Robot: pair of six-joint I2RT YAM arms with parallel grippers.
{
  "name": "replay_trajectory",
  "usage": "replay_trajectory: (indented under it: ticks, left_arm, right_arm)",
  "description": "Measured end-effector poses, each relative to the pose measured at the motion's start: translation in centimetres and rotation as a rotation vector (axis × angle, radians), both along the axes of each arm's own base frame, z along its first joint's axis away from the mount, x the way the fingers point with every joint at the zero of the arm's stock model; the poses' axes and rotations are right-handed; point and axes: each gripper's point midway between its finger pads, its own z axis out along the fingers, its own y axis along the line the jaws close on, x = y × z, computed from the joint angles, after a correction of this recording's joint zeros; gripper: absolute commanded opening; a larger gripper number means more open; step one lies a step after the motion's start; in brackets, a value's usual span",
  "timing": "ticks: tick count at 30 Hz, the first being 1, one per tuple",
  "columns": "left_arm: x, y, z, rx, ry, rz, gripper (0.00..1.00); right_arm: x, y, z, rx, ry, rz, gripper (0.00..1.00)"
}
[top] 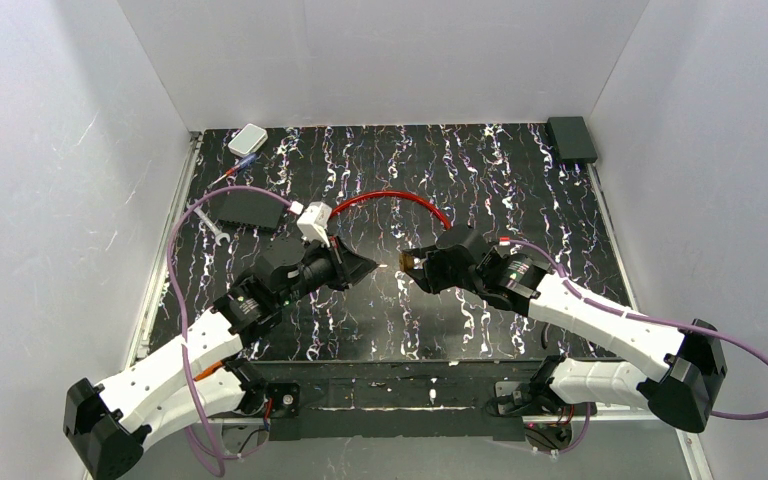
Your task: Unlock with the key
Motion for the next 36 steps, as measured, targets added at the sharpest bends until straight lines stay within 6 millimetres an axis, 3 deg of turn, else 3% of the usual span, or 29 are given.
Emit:
replay_trajectory:
  ticks: [36]
  left_arm:
    - [1.2, -2.4, -0.7, -0.030, 0.017, 0.007, 0.00]
  right_arm:
    - [-0.2, -0.2, -0.9, -0.025, 0.022, 0.002, 0.01]
